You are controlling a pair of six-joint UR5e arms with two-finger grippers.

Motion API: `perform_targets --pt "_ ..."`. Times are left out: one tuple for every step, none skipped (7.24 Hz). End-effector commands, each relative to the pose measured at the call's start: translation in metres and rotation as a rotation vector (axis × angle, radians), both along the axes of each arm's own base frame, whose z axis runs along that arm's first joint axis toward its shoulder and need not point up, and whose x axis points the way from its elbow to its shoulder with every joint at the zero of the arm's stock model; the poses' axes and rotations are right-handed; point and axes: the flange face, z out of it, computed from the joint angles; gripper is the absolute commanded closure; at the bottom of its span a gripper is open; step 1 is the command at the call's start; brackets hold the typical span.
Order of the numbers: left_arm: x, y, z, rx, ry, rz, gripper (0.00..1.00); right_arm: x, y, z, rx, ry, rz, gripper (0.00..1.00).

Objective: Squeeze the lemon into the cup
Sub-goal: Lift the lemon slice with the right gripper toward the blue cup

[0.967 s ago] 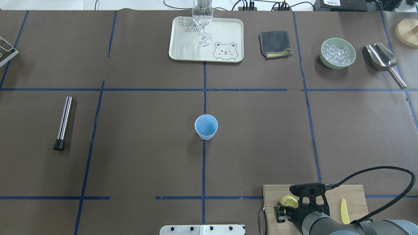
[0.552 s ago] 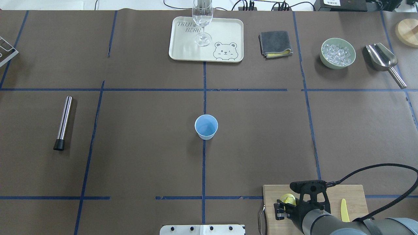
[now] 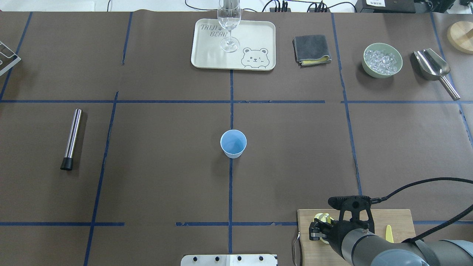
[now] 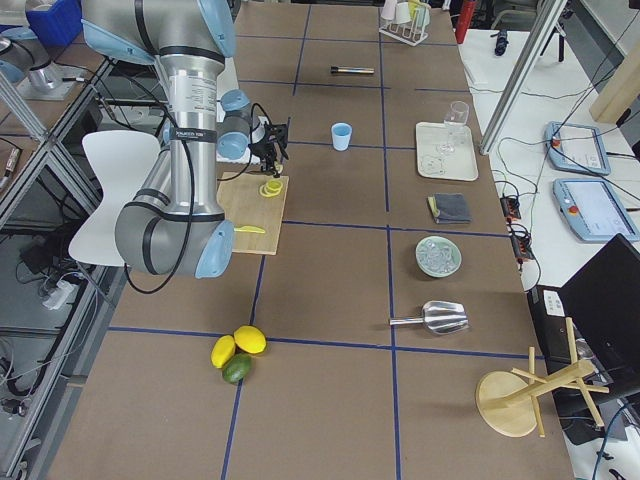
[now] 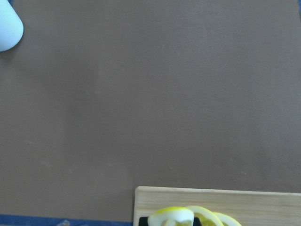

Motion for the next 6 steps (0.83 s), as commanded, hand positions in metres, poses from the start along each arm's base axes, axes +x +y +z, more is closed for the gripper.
perform_targets --pt "0.0 0.001 0.001 -0.002 0.0 0.0 0.0 -0.015 -0.014 -0.038 -0.021 0.029 0.011 0.63" --pt "0.0 0.001 0.001 -0.002 0.0 0.0 0.0 -0.018 -0.022 -0.051 -0.02 0.027 0.023 0.63" --pt "0.0 0.001 0.001 -0.003 0.0 0.0 0.0 -0.021 -0.04 -0.082 -0.05 0.043 0.034 0.63" --pt "0.0 0.002 0.002 -0.005 0.0 0.0 0.0 -0.022 -0.063 -0.121 -0.086 0.051 0.034 0.63" --pt "0.0 0.002 0.002 -0.005 0.0 0.0 0.0 -0.03 -0.086 -0.144 -0.086 0.051 0.044 0.63" --pt "0.0 0.002 0.002 -0.005 0.0 0.0 0.0 -0.04 -0.111 -0.161 -0.087 0.049 0.04 0.63"
